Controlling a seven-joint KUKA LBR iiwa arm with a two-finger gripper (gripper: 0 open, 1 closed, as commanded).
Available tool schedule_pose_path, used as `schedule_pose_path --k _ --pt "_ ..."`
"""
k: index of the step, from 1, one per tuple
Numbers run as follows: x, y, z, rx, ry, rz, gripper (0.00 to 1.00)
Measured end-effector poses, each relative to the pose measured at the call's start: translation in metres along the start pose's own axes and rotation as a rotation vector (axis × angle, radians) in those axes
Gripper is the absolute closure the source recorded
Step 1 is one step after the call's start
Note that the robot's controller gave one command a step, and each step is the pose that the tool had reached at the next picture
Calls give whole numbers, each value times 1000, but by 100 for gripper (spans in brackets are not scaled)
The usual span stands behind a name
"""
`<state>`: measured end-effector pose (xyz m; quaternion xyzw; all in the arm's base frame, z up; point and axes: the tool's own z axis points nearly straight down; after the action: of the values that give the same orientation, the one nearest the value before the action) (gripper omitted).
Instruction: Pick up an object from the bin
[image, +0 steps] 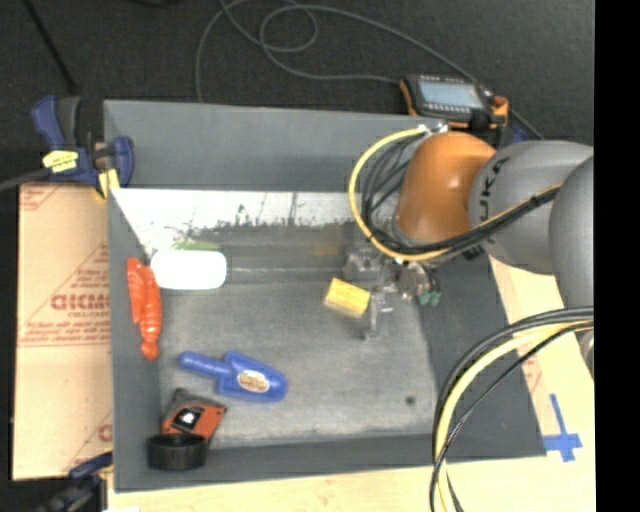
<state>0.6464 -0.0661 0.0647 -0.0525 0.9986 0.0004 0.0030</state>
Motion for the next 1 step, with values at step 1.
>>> schedule_pose_path --k 1 --pt "-9 14 -8 0 -3 60 100"
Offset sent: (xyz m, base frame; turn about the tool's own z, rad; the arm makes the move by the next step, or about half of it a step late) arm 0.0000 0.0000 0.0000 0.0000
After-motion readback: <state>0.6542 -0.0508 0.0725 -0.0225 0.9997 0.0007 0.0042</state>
